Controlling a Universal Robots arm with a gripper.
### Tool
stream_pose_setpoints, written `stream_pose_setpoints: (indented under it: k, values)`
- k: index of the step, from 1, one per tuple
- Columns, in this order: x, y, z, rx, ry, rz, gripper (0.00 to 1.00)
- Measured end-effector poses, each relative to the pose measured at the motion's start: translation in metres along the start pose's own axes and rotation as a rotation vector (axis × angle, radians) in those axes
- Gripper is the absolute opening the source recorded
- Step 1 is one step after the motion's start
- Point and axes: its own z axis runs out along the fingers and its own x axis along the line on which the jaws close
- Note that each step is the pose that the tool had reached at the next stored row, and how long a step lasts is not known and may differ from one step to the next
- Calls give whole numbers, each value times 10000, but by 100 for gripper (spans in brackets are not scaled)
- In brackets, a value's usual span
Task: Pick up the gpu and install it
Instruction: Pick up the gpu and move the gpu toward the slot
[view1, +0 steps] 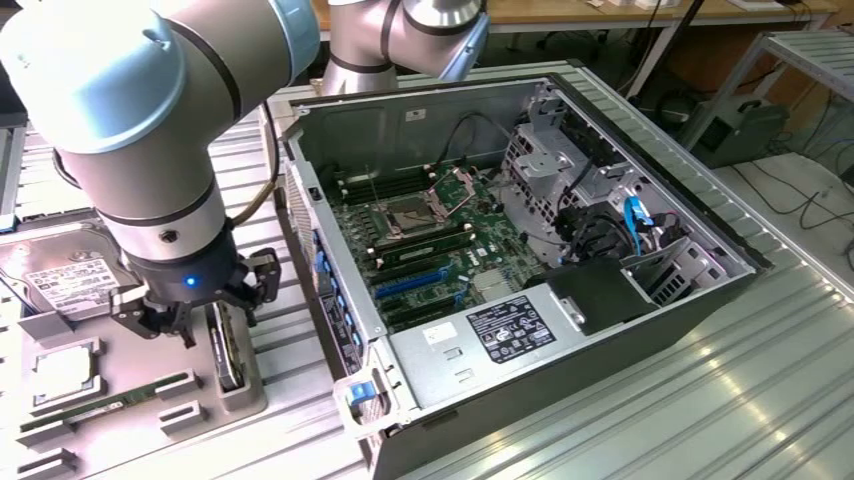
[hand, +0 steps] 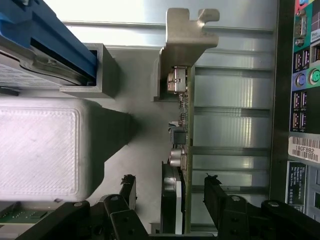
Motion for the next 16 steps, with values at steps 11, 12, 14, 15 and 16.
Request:
stream_pose_setpoints:
  k: [11, 12, 14, 15, 16]
  values:
    - [0, -15, 0, -2, -2, 0, 39]
    - [0, -15, 0, -2, -1, 0, 39]
    - [0, -15, 0, -1, -1, 0, 39]
    - [0, -15, 0, -1, -2, 0, 39]
    - [0, -16, 0, -1, -1, 0, 38]
